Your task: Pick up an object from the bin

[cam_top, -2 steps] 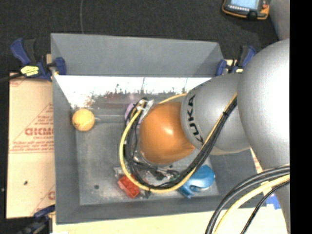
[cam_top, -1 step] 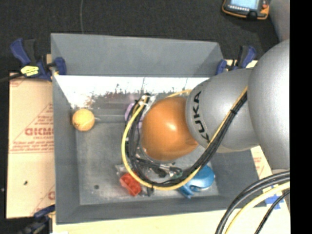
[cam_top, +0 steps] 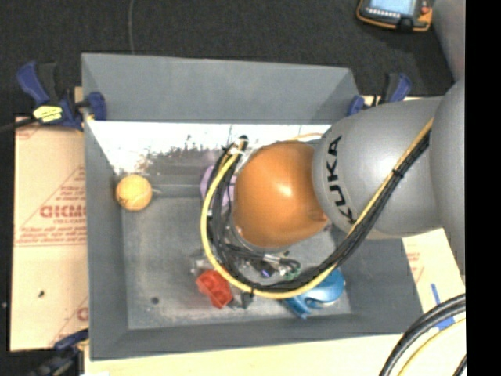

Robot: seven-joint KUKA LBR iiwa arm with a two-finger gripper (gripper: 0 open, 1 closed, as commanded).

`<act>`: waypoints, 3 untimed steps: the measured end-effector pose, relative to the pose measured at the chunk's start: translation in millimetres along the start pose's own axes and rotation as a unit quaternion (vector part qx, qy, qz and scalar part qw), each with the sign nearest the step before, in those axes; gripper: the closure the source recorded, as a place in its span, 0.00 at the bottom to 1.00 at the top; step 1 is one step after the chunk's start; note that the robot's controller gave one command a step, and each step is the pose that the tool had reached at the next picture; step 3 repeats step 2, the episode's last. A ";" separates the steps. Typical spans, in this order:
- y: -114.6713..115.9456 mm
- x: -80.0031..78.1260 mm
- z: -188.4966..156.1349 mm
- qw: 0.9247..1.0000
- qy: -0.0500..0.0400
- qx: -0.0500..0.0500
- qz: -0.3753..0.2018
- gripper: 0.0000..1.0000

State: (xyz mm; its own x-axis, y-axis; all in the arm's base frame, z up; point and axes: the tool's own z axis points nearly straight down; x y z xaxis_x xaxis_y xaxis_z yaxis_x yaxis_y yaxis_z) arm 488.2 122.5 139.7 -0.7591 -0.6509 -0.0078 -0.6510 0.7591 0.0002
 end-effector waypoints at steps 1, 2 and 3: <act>-0.5 -0.6 -15.9 1.000 -0.001 0.000 0.001 1.00; -1.0 -1.0 -29.0 1.000 -0.002 0.001 0.002 1.00; -1.0 -1.0 -29.0 1.000 -0.002 0.001 0.002 1.00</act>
Offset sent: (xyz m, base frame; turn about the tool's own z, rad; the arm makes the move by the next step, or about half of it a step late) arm 0.0009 0.0000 0.0404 0.0016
